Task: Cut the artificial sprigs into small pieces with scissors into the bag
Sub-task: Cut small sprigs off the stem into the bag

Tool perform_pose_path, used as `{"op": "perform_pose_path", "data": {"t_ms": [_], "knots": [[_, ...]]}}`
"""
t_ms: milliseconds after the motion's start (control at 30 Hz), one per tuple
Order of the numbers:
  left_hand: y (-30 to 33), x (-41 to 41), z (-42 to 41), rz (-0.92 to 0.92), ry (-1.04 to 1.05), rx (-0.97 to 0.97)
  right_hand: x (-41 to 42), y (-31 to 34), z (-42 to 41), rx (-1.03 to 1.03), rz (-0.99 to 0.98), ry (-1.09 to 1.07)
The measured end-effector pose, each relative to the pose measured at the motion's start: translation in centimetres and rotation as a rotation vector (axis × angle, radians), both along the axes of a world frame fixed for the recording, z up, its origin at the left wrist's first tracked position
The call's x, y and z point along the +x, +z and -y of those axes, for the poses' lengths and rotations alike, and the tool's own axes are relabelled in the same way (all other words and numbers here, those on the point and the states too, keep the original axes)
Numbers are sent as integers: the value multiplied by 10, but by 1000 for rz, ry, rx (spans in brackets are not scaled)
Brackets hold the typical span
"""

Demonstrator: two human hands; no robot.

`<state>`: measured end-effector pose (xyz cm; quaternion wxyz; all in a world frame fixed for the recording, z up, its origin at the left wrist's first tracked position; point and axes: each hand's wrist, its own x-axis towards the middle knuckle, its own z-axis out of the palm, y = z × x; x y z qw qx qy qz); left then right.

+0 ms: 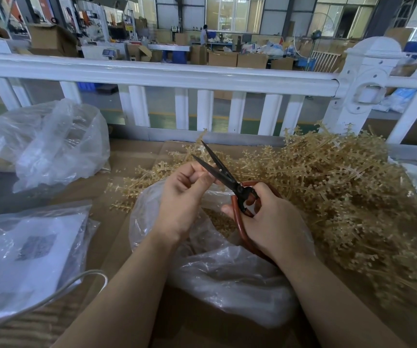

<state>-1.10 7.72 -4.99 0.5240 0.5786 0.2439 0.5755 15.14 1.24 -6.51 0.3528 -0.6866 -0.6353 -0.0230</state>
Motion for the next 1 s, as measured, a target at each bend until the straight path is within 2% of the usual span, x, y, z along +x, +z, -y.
{"op": "perform_pose_path", "data": {"t_ms": [1000], "knots": [[-1,-3,-3,38,-61,-5,3,-2,-2,3,-1,10]]}}
